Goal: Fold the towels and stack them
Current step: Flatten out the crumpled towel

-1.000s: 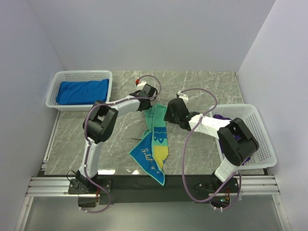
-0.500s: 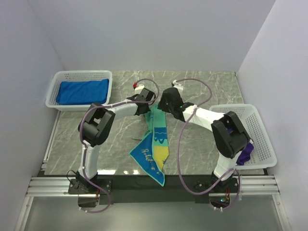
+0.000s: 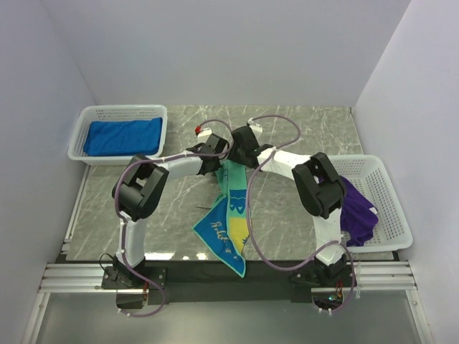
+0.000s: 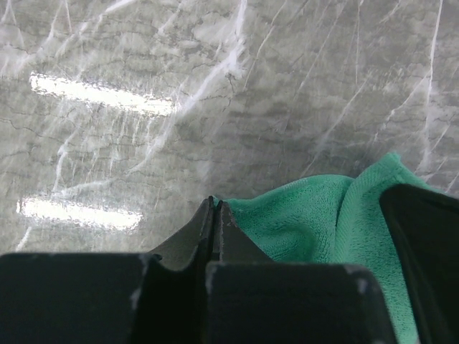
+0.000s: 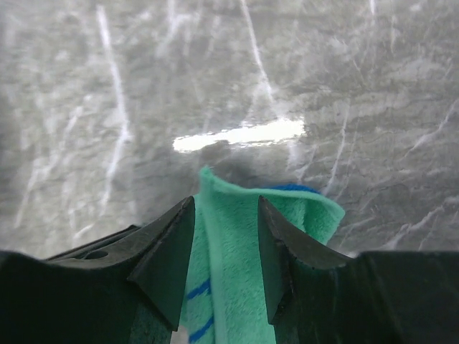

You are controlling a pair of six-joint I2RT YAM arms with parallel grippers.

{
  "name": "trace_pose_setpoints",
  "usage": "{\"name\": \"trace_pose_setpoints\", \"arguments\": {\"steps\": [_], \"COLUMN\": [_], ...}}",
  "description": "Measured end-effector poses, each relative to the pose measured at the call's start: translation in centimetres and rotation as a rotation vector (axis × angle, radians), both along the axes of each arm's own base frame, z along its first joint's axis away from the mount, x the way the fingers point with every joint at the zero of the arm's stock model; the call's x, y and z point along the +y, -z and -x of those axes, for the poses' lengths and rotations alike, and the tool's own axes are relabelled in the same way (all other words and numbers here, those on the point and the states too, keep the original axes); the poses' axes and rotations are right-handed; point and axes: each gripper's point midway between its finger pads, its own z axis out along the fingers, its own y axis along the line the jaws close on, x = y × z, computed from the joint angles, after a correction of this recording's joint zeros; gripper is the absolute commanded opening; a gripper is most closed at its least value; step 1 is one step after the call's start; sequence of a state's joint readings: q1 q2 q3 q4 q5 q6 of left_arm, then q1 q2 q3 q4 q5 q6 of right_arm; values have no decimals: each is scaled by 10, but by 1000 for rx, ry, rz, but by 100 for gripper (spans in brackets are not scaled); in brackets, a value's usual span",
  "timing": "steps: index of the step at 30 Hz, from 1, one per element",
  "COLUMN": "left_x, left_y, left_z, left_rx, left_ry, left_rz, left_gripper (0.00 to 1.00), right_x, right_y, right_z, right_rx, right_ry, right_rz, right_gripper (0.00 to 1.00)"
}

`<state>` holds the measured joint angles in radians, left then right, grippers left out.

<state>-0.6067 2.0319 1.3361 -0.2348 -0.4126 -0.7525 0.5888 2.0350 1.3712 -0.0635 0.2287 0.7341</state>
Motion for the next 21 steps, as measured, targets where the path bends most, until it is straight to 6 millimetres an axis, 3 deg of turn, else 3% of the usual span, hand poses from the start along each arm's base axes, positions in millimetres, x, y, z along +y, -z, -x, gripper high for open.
{"name": "trace_pose_setpoints", "arguments": {"steps": [11, 21], "left_x": [2, 2], "left_y": [0, 1], "left_z": [3, 4], "left_rx": [-9, -7], "left_ry": [-22, -44], "left_rz": [28, 63], "left_gripper": [1, 1], "right_x": [-2, 0], "right_y": [24, 27], "right_z": [-12, -26], "right_rx": [64, 84], "right_ry": [52, 55], "right_rz": [68, 157], "right_gripper": [46, 45]}}
